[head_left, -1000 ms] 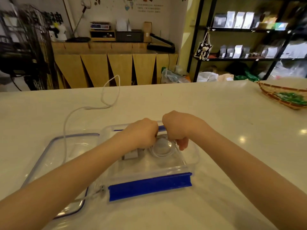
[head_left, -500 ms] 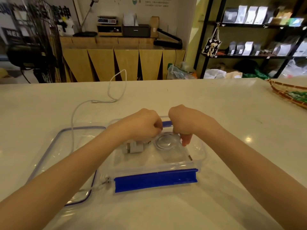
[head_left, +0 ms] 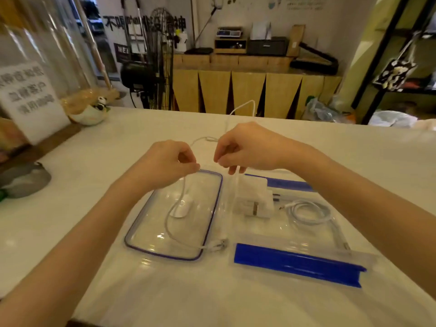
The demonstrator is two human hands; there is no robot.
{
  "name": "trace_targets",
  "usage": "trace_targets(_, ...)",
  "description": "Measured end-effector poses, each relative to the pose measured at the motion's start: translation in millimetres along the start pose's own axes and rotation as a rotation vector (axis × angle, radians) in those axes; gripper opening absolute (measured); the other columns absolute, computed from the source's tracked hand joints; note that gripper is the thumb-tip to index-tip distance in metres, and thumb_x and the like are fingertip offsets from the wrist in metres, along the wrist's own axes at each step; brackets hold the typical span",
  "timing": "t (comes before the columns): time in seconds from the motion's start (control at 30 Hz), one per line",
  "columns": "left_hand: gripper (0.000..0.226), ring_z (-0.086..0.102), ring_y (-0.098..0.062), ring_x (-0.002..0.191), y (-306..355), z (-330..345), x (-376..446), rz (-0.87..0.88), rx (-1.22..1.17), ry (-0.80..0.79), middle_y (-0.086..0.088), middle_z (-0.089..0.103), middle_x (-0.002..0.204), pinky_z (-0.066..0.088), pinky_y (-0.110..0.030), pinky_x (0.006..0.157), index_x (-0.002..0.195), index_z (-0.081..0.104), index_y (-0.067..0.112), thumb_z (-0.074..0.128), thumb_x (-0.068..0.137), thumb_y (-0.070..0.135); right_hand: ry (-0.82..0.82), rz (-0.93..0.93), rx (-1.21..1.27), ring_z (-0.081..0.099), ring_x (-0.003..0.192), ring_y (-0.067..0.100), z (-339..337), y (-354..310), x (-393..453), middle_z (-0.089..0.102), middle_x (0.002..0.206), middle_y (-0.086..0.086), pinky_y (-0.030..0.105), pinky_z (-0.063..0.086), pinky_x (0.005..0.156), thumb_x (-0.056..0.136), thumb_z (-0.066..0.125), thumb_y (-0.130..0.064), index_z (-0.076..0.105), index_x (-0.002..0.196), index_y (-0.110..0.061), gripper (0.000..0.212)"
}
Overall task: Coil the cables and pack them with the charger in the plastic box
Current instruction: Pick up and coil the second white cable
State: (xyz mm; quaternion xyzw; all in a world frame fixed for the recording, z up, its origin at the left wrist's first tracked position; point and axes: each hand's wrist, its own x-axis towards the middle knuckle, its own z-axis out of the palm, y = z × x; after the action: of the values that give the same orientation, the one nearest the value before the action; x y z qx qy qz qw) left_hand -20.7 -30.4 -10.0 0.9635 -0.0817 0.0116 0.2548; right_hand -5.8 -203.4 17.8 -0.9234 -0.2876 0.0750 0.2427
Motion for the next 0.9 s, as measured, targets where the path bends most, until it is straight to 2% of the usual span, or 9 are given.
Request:
trace_targets(0.07, 0.014, 0.057, -0.01, 0.071, -16, 2, -8, -0.067, 0.029, -0.038, 0.004, 0.062, 0.076, 0.043, -0.019, 0.059, 0.083, 0.06, 0.02, 0.061, 0.081, 0.034, -0.062, -0.062, -0.015, 0.065, 0.073, 0.01, 12, -9, 7, 0.068, 0.079, -0.002, 0.018, 0.053, 0.062, 0.084, 0.061, -0.024, 0.067, 0.09, -0.015, 0.013)
trace_targets(0.17, 0.013, 0.055, -0.005, 0.066, -28, 4, -24, -0.064, -0.016, -0.084, 0.009, 0.06, 0.068, 0.04, -0.019, 0.055, 0.08, 0.064, 0.019, 0.061, 0.081, 0.032, -0.227, -0.169, -0.062, 0.062, 0.077, 0.011, 31, -24, 4, 0.071, 0.083, 0.0, 0.026, 0.05, 0.072, 0.078, 0.065, -0.035, 0.071, 0.087, -0.016, 0.022)
trace_targets(0.27, 0.007, 0.055, -0.003, 0.064, -35, 6, -34, -0.076, -0.044, -0.09, 0.009, 0.06, 0.068, 0.04, -0.016, 0.052, 0.077, 0.064, 0.02, 0.065, 0.078, 0.027, -0.395, -0.191, -0.128, 0.063, 0.075, 0.02, 53, -38, -4, 0.071, 0.081, 0.009, 0.033, 0.052, 0.069, 0.075, 0.067, -0.038, 0.071, 0.081, -0.012, 0.027)
trace_targets(0.43, 0.013, 0.063, -0.011, 0.06, -43, 15, -39, -0.209, -0.174, -0.123, -0.007, 0.069, 0.073, 0.049, -0.014, 0.045, 0.083, 0.064, 0.008, 0.068, 0.074, 0.017, -0.481, -0.234, -0.208, 0.059, 0.063, 0.014, 73, -46, -9, 0.07, 0.075, 0.005, 0.021, 0.044, 0.055, 0.079, 0.065, -0.026, 0.07, 0.082, -0.01, 0.017)
trace_targets(0.5, 0.014, 0.064, -0.013, 0.06, -45, 16, -41, -0.241, -0.248, -0.132, -0.01, 0.07, 0.076, 0.05, -0.014, 0.045, 0.083, 0.065, 0.006, 0.067, 0.075, 0.017, -0.437, -0.252, -0.23, 0.055, 0.059, 0.012, 73, -46, -9, 0.067, 0.069, 0.004, 0.022, 0.044, 0.056, 0.081, 0.063, -0.023, 0.07, 0.08, -0.008, 0.016)
trace_targets(0.57, 0.014, 0.065, -0.013, 0.058, -46, 14, -41, -0.258, -0.334, -0.116, -0.01, 0.069, 0.075, 0.05, -0.016, 0.045, 0.082, 0.065, 0.004, 0.065, 0.078, 0.018, -0.35, -0.26, -0.222, 0.056, 0.059, 0.011, 68, -45, -9, 0.067, 0.069, 0.002, 0.027, 0.048, 0.061, 0.081, 0.063, -0.023, 0.07, 0.081, -0.009, 0.016)
trace_targets(0.63, 0.017, 0.066, -0.012, 0.055, -44, 11, -39, -0.251, -0.475, -0.068, -0.012, 0.069, 0.074, 0.052, -0.017, 0.047, 0.083, 0.066, 0.0, 0.064, 0.081, 0.017, -0.239, -0.266, -0.173, 0.057, 0.058, 0.01, 60, -45, -9, 0.068, 0.069, -0.001, 0.026, 0.049, 0.062, 0.081, 0.064, -0.025, 0.072, 0.081, -0.012, 0.015)
trace_targets(0.77, 0.029, 0.071, -0.018, 0.072, -32, 2, -30, -0.22, -0.755, 0.07, -0.02, 0.071, 0.088, 0.059, -0.022, 0.063, 0.092, 0.066, -0.001, 0.053, 0.088, 0.025, 0.04, -0.203, -0.011, 0.064, 0.063, 0.011, 40, -43, -7, 0.072, 0.073, 0.001, 0.023, 0.052, 0.064, 0.08, 0.065, -0.026, 0.073, 0.085, -0.015, 0.014)
trace_targets(0.9, 0.03, 0.07, -0.021, 0.078, 0, -7, -21, -0.238, -1.03, 0.053, -0.014, 0.07, 0.089, 0.058, -0.026, 0.068, 0.096, 0.059, 0.007, 0.043, 0.092, 0.033, 0.353, -0.135, 0.076, 0.065, 0.062, 0.012, 18, -37, -8, 0.071, 0.068, 0.004, 0.023, 0.054, 0.06, 0.078, 0.066, -0.025, 0.074, 0.081, -0.012, 0.015)
